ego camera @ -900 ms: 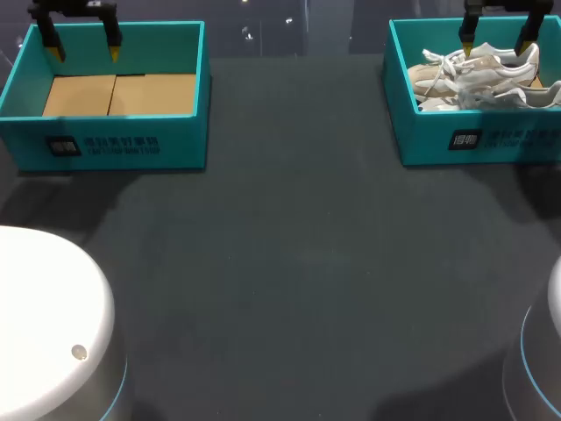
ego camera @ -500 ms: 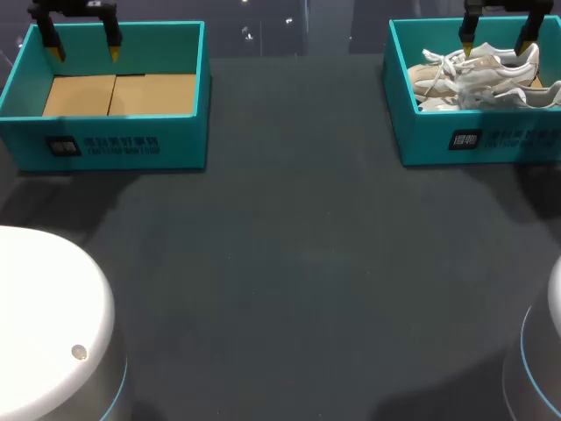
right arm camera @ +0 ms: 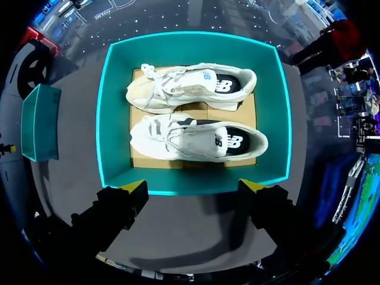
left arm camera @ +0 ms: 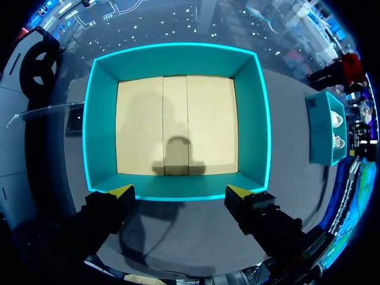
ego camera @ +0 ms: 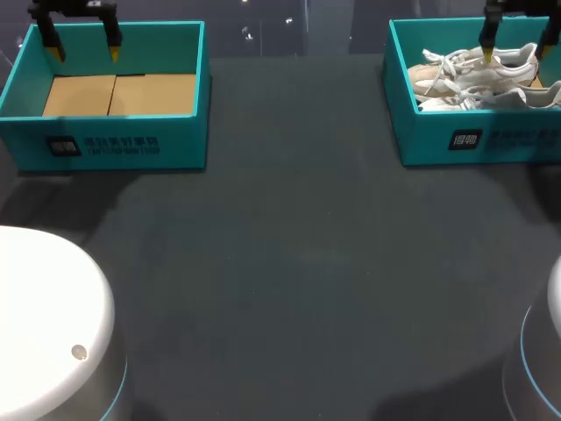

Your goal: Take the shoe out of the shoebox, open the shoe tongue, remove and reinsert the insole, then place the shoe into the shoebox

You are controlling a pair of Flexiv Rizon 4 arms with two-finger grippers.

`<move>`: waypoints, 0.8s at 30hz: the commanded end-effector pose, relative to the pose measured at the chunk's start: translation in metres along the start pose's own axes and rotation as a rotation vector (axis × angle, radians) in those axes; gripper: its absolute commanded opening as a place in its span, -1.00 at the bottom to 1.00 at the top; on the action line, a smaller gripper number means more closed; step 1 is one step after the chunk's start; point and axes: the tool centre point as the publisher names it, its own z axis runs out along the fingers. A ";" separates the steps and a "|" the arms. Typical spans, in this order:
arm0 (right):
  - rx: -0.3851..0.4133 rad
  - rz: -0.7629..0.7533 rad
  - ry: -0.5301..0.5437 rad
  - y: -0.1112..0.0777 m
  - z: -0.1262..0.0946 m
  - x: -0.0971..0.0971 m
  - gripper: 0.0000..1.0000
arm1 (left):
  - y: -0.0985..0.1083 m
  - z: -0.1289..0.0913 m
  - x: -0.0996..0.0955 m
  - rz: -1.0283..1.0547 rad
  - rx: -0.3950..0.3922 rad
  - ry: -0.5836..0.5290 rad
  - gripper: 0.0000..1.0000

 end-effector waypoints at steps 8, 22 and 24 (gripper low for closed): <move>0.003 0.018 -0.027 -0.003 0.019 -0.046 1.00 | 0.000 0.000 0.000 0.000 -0.001 0.000 1.00; 0.004 0.033 -0.047 0.009 0.053 -0.099 0.91 | 0.000 0.000 0.000 0.000 -0.001 0.000 1.00; 0.007 0.032 -0.048 0.012 0.059 -0.106 0.92 | 0.000 0.000 0.000 0.000 -0.001 0.000 1.00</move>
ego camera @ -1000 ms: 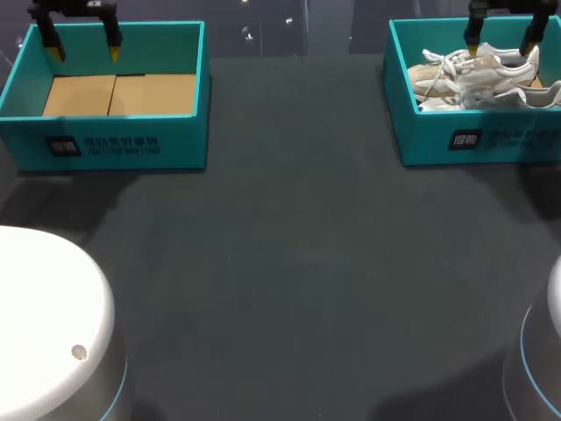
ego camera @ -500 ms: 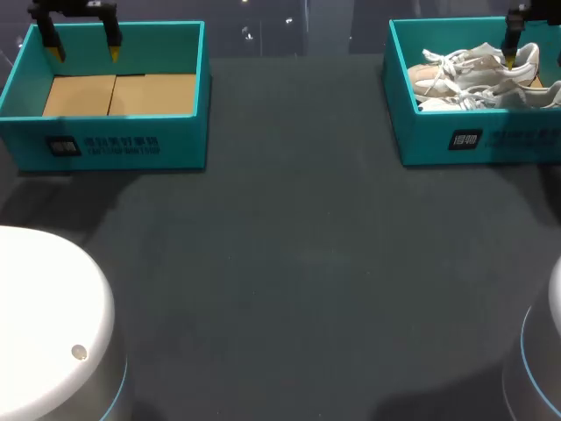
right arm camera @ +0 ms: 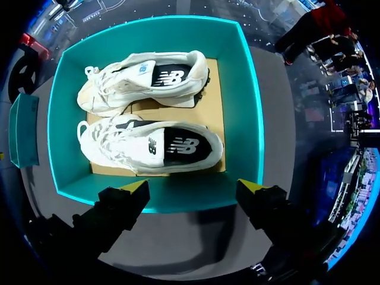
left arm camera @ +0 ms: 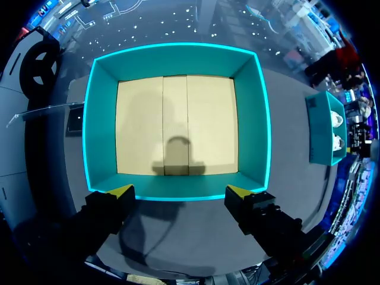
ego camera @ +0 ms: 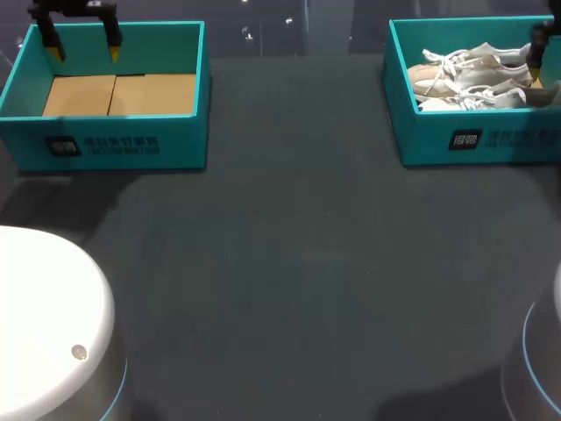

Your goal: Take the shoe out of the shoebox, open the shoe tongue, remove and reinsert the insole, then place the shoe into the shoebox

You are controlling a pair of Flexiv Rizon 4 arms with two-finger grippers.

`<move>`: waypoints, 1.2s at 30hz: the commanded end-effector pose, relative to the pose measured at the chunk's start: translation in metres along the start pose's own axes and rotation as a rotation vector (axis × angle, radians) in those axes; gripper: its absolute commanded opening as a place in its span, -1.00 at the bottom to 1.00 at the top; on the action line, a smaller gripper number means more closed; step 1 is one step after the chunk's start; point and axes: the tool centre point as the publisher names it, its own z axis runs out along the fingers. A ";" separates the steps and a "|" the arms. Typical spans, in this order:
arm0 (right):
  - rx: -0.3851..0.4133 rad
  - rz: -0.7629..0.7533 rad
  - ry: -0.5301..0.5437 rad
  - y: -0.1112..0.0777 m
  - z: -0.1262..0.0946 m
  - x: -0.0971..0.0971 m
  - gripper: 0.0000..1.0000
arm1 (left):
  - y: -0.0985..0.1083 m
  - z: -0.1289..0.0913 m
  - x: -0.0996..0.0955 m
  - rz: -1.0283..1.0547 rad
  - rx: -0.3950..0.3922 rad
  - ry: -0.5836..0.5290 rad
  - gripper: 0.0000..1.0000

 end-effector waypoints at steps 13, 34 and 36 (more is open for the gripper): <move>0.024 0.013 0.011 0.022 0.039 -0.029 0.43 | 0.000 0.000 0.000 0.000 -0.001 0.000 1.00; 0.040 0.040 0.026 0.027 0.065 -0.038 0.30 | 0.000 0.000 0.000 0.000 -0.001 0.000 1.00; 0.038 0.044 0.029 0.027 0.066 -0.038 0.30 | 0.000 0.000 0.000 0.000 -0.001 0.000 1.00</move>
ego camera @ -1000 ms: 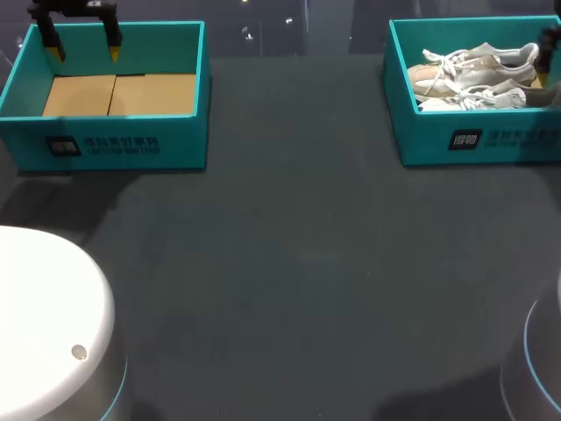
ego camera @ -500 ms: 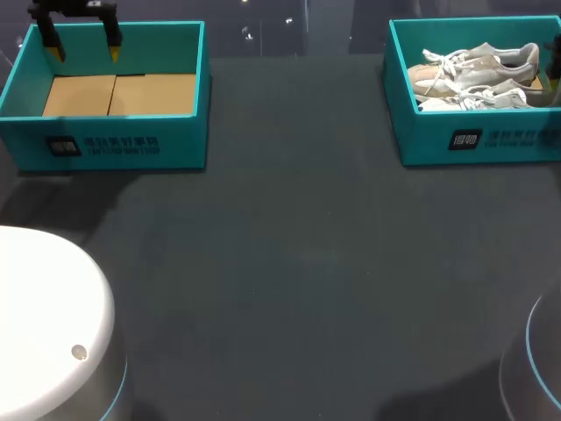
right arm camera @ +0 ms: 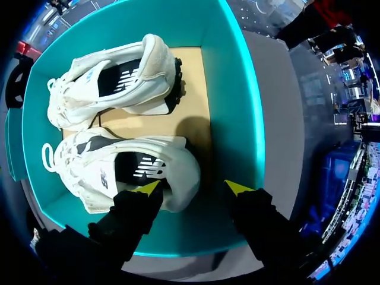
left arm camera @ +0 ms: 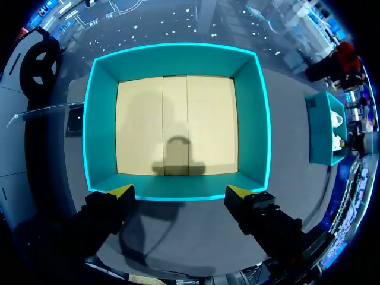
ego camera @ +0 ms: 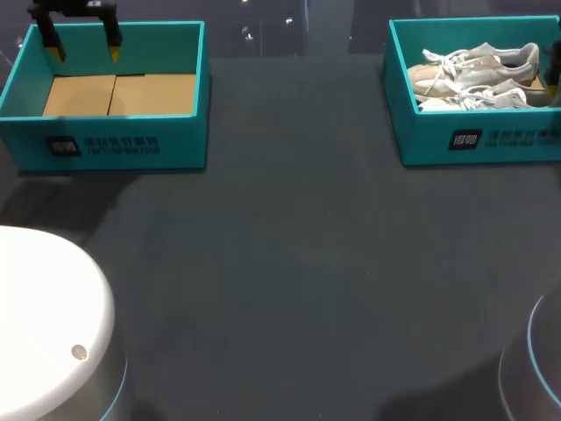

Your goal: Take the shoe out of the shoebox, open the shoe tongue, remove and reinsert the insole, then place the shoe into the shoebox

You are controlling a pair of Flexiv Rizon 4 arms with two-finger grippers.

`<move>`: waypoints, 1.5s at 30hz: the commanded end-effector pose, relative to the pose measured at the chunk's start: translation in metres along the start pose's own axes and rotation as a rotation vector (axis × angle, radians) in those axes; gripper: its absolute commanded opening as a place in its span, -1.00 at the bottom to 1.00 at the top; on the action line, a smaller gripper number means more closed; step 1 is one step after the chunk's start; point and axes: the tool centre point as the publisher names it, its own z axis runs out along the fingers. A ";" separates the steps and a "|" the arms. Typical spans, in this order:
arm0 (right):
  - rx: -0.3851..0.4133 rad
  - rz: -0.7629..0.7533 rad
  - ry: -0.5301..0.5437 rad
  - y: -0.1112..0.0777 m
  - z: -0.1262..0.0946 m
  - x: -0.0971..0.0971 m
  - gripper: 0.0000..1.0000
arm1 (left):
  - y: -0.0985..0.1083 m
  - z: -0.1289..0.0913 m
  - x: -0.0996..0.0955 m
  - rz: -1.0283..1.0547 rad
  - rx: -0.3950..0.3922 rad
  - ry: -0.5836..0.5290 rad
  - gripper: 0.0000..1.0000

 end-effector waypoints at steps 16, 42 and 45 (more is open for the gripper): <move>0.005 0.028 -0.007 0.003 0.024 0.002 0.40 | 0.000 0.000 0.000 0.000 -0.001 0.000 1.00; 0.019 0.034 0.013 0.006 0.049 0.002 0.41 | 0.000 0.000 0.000 0.000 -0.001 0.000 1.00; 0.019 0.033 0.018 0.004 0.051 0.001 0.40 | 0.000 0.000 0.000 0.000 -0.001 0.000 1.00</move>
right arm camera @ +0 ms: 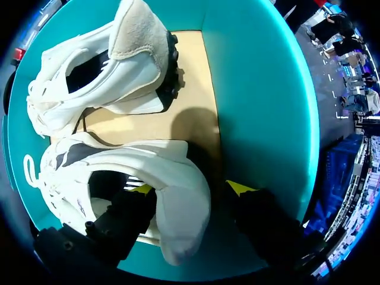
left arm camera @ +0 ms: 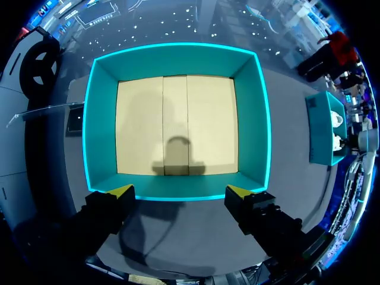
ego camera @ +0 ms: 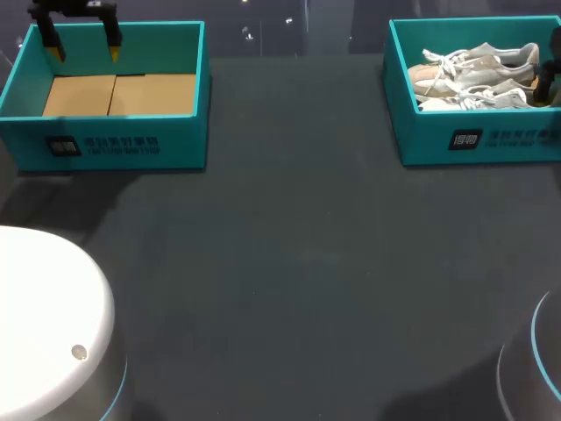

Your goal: Take the shoe out of the shoebox, open the shoe tongue, remove and reinsert the insole, then place the shoe into the shoebox

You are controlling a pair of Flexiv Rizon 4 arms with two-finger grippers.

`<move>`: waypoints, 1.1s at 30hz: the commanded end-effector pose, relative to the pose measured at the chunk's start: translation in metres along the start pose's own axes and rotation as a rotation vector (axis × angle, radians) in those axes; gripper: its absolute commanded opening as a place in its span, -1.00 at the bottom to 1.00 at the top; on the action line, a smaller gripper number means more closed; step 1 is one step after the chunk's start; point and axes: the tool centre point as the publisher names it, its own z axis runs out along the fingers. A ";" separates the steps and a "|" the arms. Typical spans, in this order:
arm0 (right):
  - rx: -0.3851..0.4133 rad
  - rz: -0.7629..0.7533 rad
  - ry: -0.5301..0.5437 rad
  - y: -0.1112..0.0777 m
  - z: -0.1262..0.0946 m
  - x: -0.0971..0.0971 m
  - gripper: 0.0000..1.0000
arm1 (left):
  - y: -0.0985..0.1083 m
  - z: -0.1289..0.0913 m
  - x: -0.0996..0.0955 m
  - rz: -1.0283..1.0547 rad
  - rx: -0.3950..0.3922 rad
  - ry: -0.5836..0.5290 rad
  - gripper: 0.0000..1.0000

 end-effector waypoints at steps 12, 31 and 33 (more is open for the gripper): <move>0.004 -0.003 0.015 -0.001 0.012 -0.003 0.23 | 0.000 0.000 0.000 0.000 -0.001 0.000 1.00; 0.010 0.038 0.016 -0.007 0.014 -0.007 -1.00 | 0.000 0.000 0.000 0.000 -0.001 0.000 1.00; 0.008 0.040 0.016 -0.008 0.014 -0.006 -1.00 | 0.000 0.000 0.000 0.000 -0.001 0.000 1.00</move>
